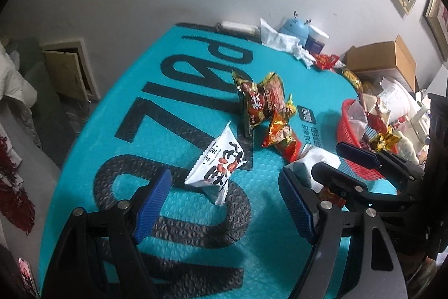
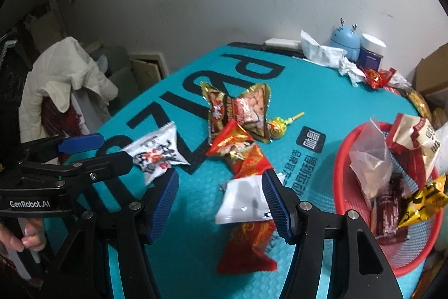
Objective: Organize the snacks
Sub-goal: 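Grasp the white peanut packet with the left tool while the right tool grasps the red packet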
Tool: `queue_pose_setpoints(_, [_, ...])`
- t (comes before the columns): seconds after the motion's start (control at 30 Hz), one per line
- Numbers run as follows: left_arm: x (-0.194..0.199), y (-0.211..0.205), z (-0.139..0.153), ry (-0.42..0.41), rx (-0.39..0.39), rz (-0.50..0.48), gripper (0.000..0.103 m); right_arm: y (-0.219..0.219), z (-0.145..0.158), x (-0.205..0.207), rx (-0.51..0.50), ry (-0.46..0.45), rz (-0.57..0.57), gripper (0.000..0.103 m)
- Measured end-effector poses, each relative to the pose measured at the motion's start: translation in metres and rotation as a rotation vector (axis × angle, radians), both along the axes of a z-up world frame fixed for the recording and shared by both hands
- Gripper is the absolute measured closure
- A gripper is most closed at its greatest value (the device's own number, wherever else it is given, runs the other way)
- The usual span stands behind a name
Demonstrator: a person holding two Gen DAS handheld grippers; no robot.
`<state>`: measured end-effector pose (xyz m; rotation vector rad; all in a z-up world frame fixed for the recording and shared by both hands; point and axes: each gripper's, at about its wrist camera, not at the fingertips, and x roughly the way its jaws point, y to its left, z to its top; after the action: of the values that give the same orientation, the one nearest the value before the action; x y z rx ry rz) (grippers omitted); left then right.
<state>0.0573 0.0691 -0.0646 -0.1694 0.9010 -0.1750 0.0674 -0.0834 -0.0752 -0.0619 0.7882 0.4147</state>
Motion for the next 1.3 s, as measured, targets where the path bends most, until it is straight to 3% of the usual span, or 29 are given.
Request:
queue_pose_setpoints(0.3, [0.029,-0.005,-0.028,0.076,-0.009,-0.05,0.025,-0.015,-0.017,0.006,-0.02,0.05,-0.048,0.041])
queue_pose_setpoints(0.63, [0.041,-0.01,-0.041,0.073,0.009,-0.083,0.025,-0.02,-0.033,-0.001,-0.01,0.097,-0.062,0.036])
queue_pose_setpoints(0.77, [0.044,-0.012,-0.045,0.068,0.009,-0.094,0.025,-0.021,-0.044,0.0,-0.001,0.16,-0.072,0.036])
queue_pose_setpoints(0.83, [0.043,-0.013,-0.047,0.055,0.021,-0.098,0.033,-0.024,-0.047,-0.002,0.007,0.161,-0.077,0.036])
queue_pose_setpoints(0.97, [0.041,-0.016,-0.047,0.043,0.047,-0.102,0.062,-0.026,-0.048,-0.006,-0.007,0.155,-0.077,0.037])
queue_pose_setpoints(1.03, [0.041,-0.016,-0.047,0.048,0.047,-0.108,0.073,-0.024,-0.048,-0.009,-0.03,0.146,-0.07,0.051])
queue_pose_setpoints(1.1, [0.04,-0.018,-0.047,0.05,0.041,-0.118,0.074,-0.024,-0.047,-0.011,-0.039,0.145,-0.062,0.06])
queue_pose_setpoints(1.3, [0.029,-0.023,-0.045,0.071,0.0,-0.138,0.074,-0.027,-0.047,-0.015,-0.006,0.158,-0.049,0.068])
